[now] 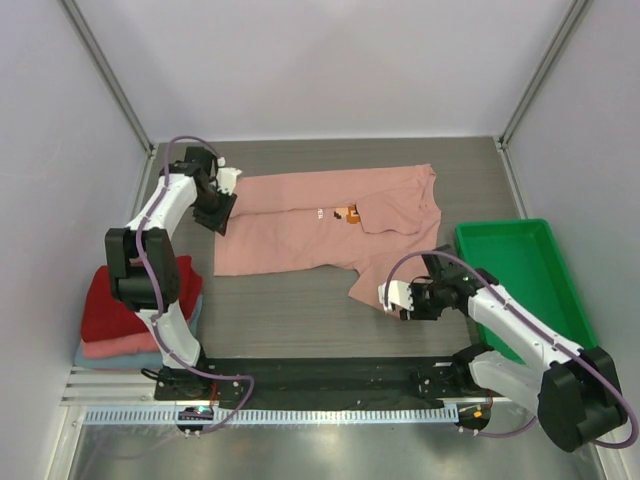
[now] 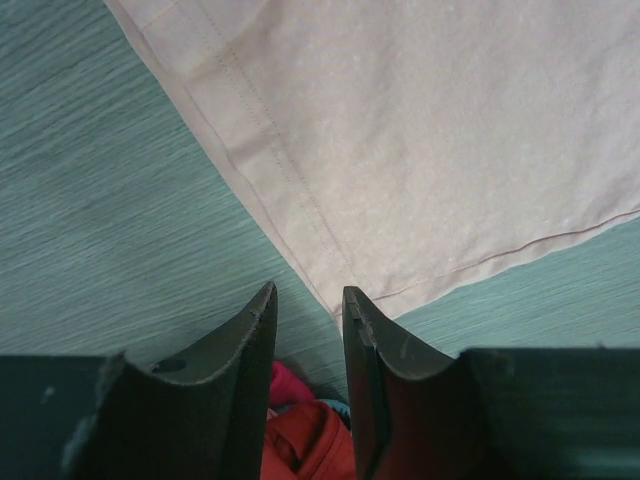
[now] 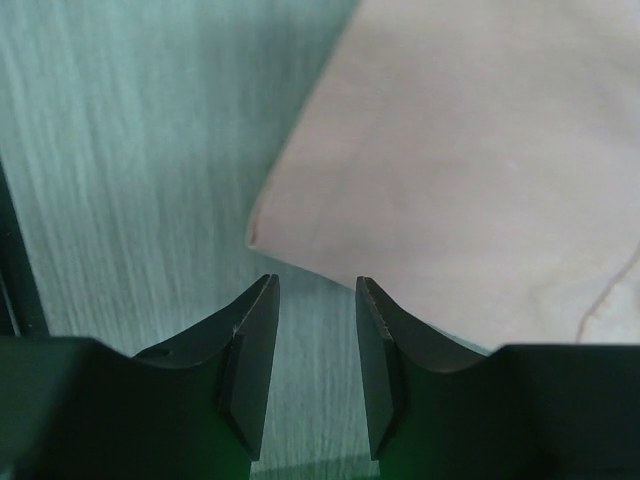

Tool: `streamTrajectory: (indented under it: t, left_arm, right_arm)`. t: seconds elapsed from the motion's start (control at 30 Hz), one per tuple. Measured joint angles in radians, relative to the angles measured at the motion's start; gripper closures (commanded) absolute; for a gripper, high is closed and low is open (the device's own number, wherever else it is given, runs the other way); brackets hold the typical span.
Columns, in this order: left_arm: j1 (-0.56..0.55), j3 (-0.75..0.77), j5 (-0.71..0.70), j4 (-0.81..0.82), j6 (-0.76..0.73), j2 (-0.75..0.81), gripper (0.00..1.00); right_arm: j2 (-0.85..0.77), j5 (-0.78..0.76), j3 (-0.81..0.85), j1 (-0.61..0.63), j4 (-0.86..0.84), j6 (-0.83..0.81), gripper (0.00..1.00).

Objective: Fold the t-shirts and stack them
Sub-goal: Fold the tshirt

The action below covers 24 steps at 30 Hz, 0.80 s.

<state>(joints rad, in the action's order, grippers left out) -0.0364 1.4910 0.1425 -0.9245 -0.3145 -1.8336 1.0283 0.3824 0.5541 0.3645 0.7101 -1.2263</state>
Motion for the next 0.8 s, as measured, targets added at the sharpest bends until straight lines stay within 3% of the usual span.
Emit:
streamTrajectory:
  t: [0.5, 0.8]
  left_arm:
    - [0.000, -0.053, 0.000, 0.006, 0.001, 0.000, 0.66]
    - [0.000, -0.053, -0.008, 0.008, 0.001, 0.000, 0.66]
  right_arm:
    - [0.098, -0.002, -0.017, 0.047, -0.051, -0.061, 0.54]
    - [0.067, 0.001, -0.015, 0.077, -0.010, -0.113, 0.54]
